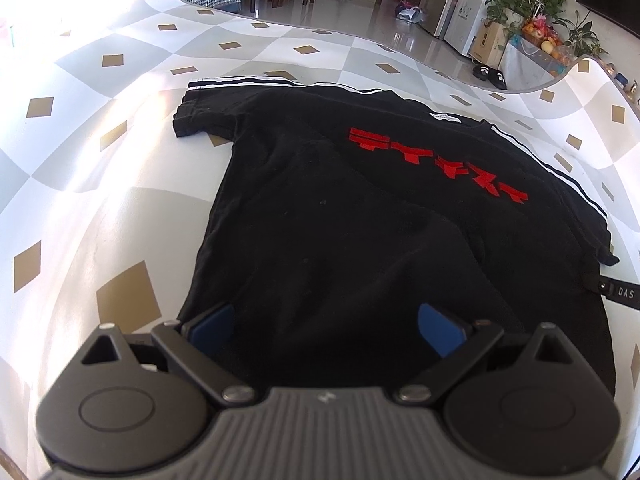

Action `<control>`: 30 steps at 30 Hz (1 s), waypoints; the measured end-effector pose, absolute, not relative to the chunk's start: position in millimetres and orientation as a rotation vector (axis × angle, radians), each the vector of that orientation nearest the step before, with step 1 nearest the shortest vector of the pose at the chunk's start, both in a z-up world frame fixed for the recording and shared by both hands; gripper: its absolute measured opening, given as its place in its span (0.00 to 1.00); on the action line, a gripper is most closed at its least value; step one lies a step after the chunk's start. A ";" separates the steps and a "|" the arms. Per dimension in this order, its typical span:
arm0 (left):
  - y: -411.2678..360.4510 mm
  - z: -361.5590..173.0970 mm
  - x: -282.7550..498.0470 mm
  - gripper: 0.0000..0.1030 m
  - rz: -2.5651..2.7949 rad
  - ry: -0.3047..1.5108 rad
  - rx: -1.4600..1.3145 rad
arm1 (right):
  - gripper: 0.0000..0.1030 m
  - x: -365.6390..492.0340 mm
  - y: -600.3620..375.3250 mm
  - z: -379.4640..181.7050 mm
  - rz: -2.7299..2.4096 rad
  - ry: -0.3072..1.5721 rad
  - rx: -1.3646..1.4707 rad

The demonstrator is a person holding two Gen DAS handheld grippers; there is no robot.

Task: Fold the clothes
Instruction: 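Move the right tool to the striped sleeve while the left tool holds the hem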

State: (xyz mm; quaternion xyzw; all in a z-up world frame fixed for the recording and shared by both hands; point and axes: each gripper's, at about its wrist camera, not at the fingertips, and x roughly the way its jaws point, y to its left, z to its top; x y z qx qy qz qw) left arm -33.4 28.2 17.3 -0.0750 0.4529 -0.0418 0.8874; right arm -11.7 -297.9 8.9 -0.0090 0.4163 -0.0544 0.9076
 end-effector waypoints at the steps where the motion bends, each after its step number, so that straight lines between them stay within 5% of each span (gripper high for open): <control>1: 28.8 17.1 -33.2 0.96 -0.085 0.941 -0.157 | 0.08 -11.3 -297.8 8.3 -0.116 0.854 -0.029; 12: 36.3 11.6 -33.7 0.97 -0.046 0.957 -0.093 | 0.09 6.3 -323.1 8.1 -0.288 0.846 -0.087; 19: 34.2 12.5 -36.1 0.97 -0.056 0.954 -0.067 | 0.32 -0.2 -330.6 19.5 -0.354 0.851 0.075; 30: 23.9 10.0 -45.8 1.00 -0.072 0.974 0.004 | 0.41 -31.8 -251.1 36.6 -0.097 0.849 0.012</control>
